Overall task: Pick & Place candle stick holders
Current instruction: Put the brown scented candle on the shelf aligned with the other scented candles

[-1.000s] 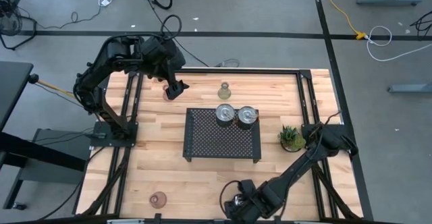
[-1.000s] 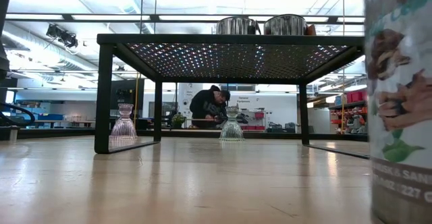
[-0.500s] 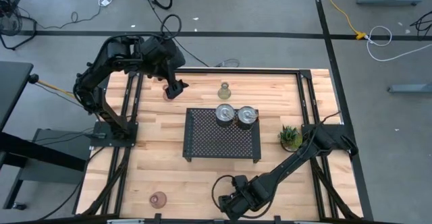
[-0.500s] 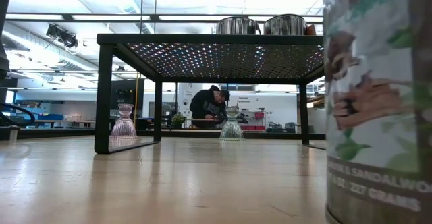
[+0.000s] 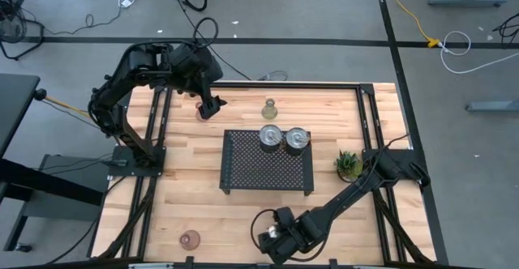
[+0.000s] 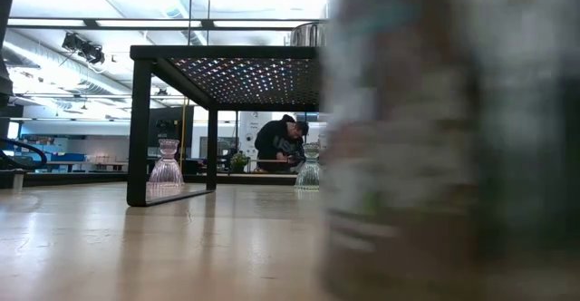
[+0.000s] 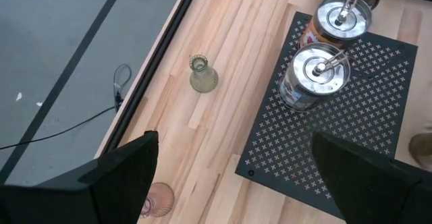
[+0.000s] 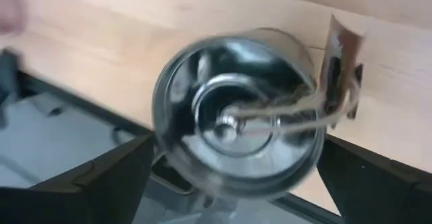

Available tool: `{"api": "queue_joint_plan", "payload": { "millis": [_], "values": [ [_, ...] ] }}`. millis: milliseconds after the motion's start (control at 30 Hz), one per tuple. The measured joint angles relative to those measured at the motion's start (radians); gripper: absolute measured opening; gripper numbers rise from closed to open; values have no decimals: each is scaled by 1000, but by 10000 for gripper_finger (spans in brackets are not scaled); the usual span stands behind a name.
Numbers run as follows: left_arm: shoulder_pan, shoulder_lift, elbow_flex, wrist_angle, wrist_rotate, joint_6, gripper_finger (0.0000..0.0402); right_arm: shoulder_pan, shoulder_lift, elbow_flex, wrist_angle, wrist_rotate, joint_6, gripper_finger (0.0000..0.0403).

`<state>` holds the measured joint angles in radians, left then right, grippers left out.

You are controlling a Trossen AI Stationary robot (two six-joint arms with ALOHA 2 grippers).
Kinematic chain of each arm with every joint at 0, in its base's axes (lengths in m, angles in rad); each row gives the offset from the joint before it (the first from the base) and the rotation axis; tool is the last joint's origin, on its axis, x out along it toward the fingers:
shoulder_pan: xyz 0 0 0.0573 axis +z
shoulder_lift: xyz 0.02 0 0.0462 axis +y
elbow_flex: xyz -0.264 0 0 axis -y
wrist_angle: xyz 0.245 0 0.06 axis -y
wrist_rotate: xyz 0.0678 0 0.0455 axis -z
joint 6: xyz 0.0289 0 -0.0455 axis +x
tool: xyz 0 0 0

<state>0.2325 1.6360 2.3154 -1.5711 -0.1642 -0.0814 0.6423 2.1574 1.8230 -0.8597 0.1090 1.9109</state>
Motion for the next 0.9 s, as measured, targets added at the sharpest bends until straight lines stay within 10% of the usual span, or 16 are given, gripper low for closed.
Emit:
{"api": "queue_joint_plan", "payload": {
  "millis": [300,900],
  "values": [
    [0,0,0,0,0,0,390,0,0,0,192,25,-263,400],
    [0,0,0,0,0,-3,390,-7,0,0,153,109,-152,400]
  ]
}}
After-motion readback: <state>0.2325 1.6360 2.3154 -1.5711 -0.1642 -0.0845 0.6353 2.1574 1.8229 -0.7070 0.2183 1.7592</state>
